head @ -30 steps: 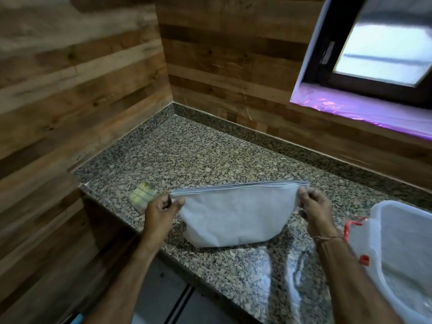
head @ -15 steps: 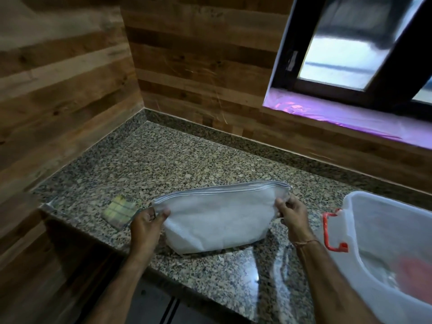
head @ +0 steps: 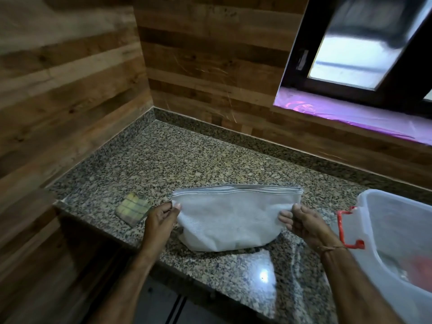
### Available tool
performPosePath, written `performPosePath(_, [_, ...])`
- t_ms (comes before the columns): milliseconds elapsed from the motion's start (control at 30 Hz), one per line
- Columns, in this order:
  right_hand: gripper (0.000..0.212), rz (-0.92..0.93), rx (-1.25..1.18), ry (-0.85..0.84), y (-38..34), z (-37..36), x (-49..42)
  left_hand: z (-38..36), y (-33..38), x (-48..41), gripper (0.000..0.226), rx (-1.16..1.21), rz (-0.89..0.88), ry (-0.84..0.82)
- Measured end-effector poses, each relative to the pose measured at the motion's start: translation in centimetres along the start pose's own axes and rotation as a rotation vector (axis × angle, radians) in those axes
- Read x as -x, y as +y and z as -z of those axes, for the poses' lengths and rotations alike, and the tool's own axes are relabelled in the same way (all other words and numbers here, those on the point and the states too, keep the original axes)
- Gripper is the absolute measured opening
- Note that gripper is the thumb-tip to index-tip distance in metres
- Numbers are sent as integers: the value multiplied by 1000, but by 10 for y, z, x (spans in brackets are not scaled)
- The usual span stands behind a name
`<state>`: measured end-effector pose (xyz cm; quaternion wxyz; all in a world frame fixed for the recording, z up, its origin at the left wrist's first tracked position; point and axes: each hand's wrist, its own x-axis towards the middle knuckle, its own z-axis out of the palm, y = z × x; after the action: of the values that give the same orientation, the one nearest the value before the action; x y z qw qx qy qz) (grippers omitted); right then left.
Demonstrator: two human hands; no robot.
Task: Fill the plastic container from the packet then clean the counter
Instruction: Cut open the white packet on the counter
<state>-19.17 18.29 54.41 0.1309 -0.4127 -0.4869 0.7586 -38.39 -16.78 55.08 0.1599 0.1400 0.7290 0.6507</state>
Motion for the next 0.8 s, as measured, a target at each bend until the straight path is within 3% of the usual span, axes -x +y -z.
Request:
performPosePath(67, [19,-4,-49,-19,1,1,-2,4,-1,0,19,79,62,-8])
performPosePath(167, [46,-18,-99,-11,3,5,-7,8,1,3,20,189,136,-31])
performPosePath(300, [83,-78,-158,85,3,8,-13,11,9,3,46,321,337,-32])
performPosePath(367, [110,-88,-133,65,-2,4,-14,12,8,-1,37,335,412,-27])
performPosePath(400, [113,-103,-95,39,-5,3,-13,12,8,-3,24,344,440,-37])
performPosePath(433, [96,-115,-76,5,-9,-1,-10,13,8,-5,14,343,455,-53])
performPosePath(500, [43,-121,-8,15,-16,-5,-6,13,6,-8,20,341,460,-83])
performPosePath(533, [32,-119,50,47,-16,-3,-7,13,7,-8,22,363,457,-82])
performPosePath(667, [28,-37,195,81,-7,11,-7,14,5,8,21,492,490,-82])
performPosePath(800, [33,-26,574,52,-17,1,6,20,1,16,24,401,660,-203])
